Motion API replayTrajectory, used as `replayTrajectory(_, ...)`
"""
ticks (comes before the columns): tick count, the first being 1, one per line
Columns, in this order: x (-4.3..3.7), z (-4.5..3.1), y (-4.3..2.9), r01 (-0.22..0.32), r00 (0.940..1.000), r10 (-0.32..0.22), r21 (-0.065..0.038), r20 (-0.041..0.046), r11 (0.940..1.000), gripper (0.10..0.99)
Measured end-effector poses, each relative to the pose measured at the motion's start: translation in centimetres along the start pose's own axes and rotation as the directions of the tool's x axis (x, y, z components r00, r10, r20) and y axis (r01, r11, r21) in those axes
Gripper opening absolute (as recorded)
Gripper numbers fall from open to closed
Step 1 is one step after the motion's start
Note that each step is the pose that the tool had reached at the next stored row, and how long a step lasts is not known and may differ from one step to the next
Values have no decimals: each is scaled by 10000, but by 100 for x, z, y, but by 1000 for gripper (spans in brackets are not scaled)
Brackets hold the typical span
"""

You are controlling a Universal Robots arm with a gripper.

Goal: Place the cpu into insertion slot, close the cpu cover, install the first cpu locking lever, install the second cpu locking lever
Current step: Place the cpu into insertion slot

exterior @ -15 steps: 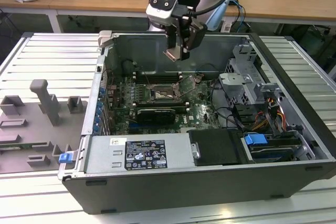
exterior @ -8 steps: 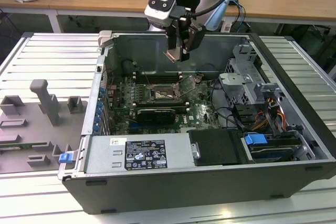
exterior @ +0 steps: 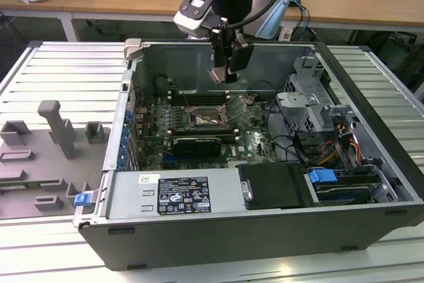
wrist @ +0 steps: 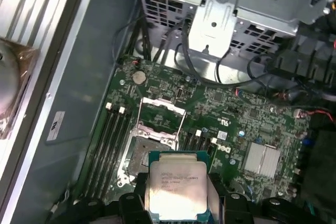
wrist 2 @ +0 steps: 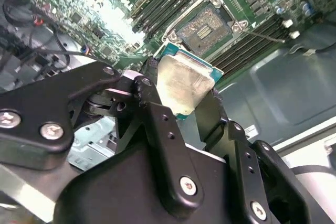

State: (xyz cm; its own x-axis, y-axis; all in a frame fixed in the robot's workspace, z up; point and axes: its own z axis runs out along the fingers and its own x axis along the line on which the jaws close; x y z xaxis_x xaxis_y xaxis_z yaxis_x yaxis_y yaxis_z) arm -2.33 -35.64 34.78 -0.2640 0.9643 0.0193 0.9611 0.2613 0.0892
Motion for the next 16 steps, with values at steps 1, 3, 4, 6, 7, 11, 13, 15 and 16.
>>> replayTrajectory(1,0,5,0,-95,10000,95,-2,9,10000,525)
replayTrajectory(3,0,17,-1,-315,9995,315,-7,28,9995,525)
replayTrajectory(4,-1,27,-3,-375,9993,375,-5,32,9993,525)
replayTrajectory(6,-1,36,-3,-388,9992,388,-5,34,9992,525)
replayTrajectory(7,-1,44,-4,-390,9992,390,-5,34,9992,525)
replayTrajectory(11,-1,64,-6,-389,9992,389,-6,33,9992,525)
replayTrajectory(13,-2,75,-7,-389,9992,389,-5,34,9992,525)
replayTrajectory(15,-2,93,-9,-392,9992,392,-2,32,9992,525)
replayTrajectory(16,-2,98,-9,-394,9992,394,1,33,9992,525)
